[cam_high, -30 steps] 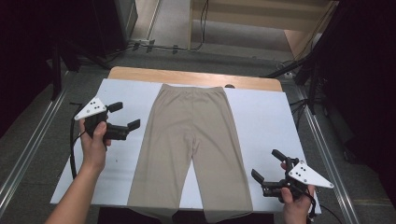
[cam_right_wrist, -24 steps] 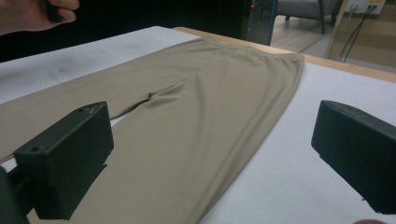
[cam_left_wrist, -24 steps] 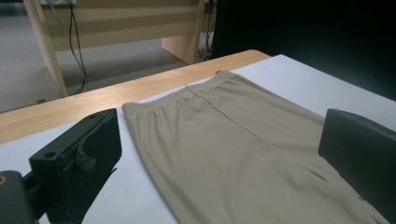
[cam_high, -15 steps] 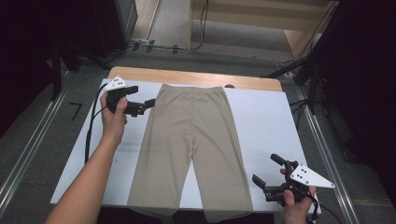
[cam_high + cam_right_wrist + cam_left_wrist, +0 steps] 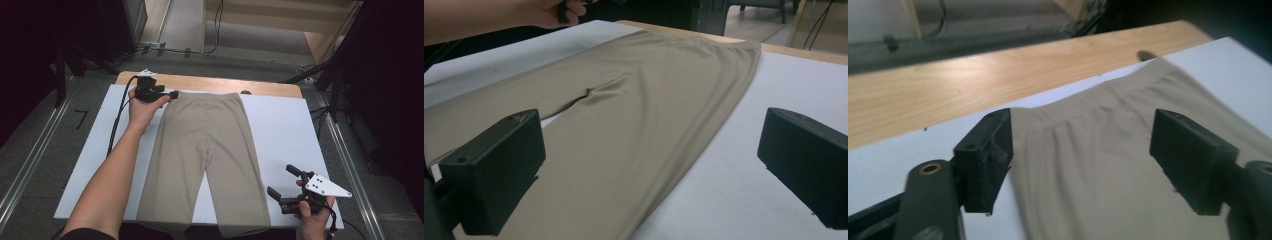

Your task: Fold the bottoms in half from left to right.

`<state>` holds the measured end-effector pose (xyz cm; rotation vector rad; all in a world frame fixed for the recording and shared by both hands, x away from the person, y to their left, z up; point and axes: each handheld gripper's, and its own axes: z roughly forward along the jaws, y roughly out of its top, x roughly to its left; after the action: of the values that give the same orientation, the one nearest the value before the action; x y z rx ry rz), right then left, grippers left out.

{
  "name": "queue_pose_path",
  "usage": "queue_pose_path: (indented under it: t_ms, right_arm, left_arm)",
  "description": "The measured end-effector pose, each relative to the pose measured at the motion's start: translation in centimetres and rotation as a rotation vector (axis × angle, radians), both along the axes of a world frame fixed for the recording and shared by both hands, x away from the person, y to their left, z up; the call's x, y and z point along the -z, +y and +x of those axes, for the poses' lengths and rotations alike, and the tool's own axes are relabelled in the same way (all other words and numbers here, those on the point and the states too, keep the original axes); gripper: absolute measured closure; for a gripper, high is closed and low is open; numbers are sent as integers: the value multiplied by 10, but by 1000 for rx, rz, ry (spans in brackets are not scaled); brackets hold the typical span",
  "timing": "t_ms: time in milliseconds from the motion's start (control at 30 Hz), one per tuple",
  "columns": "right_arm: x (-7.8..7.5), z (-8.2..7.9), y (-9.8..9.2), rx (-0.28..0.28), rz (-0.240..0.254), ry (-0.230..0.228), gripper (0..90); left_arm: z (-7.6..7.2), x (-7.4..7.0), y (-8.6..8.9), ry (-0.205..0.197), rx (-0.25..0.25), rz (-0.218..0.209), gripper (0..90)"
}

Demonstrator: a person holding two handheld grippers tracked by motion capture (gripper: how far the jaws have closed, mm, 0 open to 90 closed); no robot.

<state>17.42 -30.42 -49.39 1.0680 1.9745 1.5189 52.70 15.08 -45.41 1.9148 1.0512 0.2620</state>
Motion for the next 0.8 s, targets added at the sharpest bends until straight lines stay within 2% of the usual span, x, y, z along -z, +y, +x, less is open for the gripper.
queue_pose_path:
  t_ms: [33,67,100,167,200,233,300,367,433,500,600,633,667,700,733,767,800]
  right_arm:
    - [0,0,1,-4,-5,-3,0]
    - [0,0,2,-6,-10,-1,0]
    - [0,0,3,-11,-20,-2,0]
    - [1,0,6,-15,-32,-3,0]
    - [1,0,7,-18,-35,-4,0]
    - [2,0,8,-21,-38,-5,0]
    - [3,1,8,-23,-39,-1,0]
    - [4,2,9,-24,-37,4,0]
    - [5,2,10,-29,-42,7,0]
    - [7,3,10,-29,-45,13,0]
    - [8,3,11,-30,-44,20,0]
    - [8,3,11,-30,-44,20,0]
    - [8,3,11,-31,-43,20,0]
    - [8,3,11,-31,-43,20,0]
    - [10,4,12,-36,-38,26,0]
    - [10,5,13,-41,-36,29,0]
    - [11,5,14,-42,-36,37,0]
  left_arm:
    - [5,3,-1,21,-3,10,301]
    - [5,3,-1,21,-3,10,323]
    - [14,9,-2,58,12,15,336]
    - [21,15,-4,90,7,25,366]
    - [21,15,-4,90,7,25,376]
    - [27,23,-6,124,-10,47,381]
    - [32,30,-9,144,-40,86,398]
    - [34,36,-14,151,-86,136,530]
    - [35,39,-17,158,-115,152,541]
    - [35,42,-21,154,-121,163,541]
    - [33,43,-25,117,-134,232,624]
    - [33,43,-25,117,-134,232,669]
    - [31,44,-26,84,-135,271,706]
    - [31,44,-26,84,-135,271,757]
    - [31,43,-24,115,-110,245,849]
    - [31,43,-24,128,-111,232,898]
    - [31,42,-24,129,-106,234,900]
